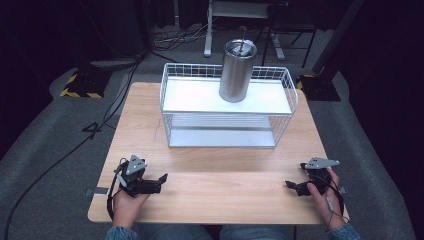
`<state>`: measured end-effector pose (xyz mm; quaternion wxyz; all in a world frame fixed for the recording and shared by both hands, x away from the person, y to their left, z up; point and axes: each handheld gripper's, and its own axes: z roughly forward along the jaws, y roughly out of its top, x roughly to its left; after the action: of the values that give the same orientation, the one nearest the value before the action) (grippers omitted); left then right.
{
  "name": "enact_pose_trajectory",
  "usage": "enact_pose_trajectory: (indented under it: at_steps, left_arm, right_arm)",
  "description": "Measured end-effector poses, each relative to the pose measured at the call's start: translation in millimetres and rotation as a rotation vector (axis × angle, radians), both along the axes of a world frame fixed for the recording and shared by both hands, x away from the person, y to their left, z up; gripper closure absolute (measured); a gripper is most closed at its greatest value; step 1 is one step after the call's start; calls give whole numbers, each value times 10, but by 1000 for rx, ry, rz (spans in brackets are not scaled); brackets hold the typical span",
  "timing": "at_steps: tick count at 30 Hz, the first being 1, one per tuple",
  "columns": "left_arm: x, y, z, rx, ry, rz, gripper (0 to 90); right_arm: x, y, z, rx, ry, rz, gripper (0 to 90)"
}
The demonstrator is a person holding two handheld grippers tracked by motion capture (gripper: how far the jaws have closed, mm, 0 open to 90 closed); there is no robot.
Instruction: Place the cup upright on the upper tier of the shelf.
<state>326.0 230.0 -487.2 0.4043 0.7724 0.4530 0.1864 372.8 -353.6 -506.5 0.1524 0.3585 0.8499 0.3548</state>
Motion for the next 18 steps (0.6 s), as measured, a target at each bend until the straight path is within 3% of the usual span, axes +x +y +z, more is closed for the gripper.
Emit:
enact_pose_trajectory:
  at_steps: [8,15,18]
  left_arm:
    - [18,-24,-91,45,54,3,3]
    - [22,-41,-145,71,77,8,2]
    - [25,-61,-175,89,111,16,2]
  right_arm:
    - [-1,0,0,0,0,0,3]
    - [-1,0,0,0,0,0,4]
    - [-1,1,0,0,-1,0,4]
